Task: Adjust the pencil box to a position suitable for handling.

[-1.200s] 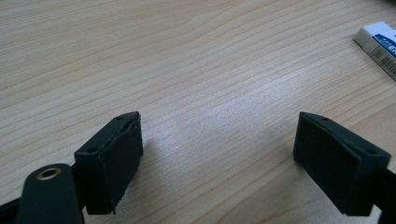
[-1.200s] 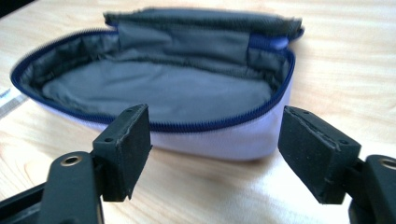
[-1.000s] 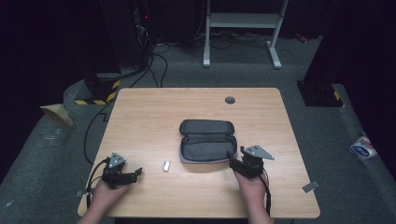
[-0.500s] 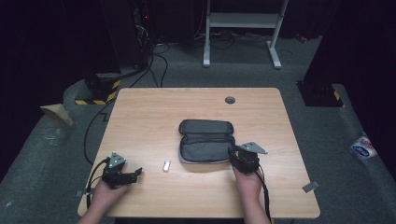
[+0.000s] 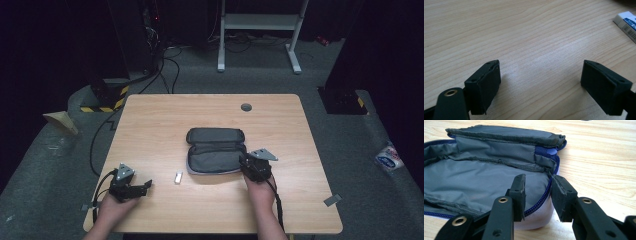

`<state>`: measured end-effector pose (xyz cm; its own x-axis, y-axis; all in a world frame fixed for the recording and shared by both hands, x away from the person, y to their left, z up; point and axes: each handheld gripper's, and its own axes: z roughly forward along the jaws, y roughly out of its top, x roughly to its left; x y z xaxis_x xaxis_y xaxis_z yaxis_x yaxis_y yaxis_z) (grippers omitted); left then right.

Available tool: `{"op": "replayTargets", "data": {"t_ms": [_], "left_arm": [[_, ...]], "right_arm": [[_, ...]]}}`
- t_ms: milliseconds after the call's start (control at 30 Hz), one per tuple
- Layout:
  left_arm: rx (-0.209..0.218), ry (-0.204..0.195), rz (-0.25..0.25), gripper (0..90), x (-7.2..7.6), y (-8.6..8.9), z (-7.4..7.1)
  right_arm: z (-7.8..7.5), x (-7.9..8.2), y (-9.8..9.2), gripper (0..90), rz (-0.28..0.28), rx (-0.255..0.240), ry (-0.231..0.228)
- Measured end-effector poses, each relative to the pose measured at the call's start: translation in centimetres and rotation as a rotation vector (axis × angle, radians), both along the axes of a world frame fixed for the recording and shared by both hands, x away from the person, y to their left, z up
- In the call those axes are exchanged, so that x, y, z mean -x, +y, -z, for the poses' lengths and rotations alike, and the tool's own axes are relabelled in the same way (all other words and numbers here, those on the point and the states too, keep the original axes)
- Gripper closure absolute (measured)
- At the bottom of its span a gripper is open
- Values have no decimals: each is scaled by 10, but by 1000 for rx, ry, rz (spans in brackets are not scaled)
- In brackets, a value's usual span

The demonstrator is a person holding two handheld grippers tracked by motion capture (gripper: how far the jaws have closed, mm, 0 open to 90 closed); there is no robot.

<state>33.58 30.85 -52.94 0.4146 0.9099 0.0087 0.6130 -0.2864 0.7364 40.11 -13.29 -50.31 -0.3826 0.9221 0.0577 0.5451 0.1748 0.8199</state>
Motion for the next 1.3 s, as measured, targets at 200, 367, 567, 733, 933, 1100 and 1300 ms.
{"op": "replayTargets", "data": {"t_ms": [200, 367, 567, 733, 933, 1100, 1300], "left_arm": [[4, 0, 1, 165, 0, 0, 0], [3, 0, 3, 165, 0, 0, 0], [3, 0, -1, 165, -1, -1, 0], [3, 0, 1, 165, -1, 0, 0], [3, 1, 1, 165, -1, 0, 0], [2, 1, -1, 166, -1, -1, 0], [6, -1, -7, 166, 0, 0, 0]], "right_arm": [[-6, 0, -1, 606, -5, -6, -20], [-15, 5, -4, 554, -6, -23, -32], [-22, 12, -11, 495, -18, -28, -39], [-23, 15, -19, 479, -14, -31, -43], [-22, 20, -30, 471, 4, -22, -34], [-20, 23, -41, 464, 15, -7, -35], [-14, 28, -57, 456, 26, -5, -21]]}}
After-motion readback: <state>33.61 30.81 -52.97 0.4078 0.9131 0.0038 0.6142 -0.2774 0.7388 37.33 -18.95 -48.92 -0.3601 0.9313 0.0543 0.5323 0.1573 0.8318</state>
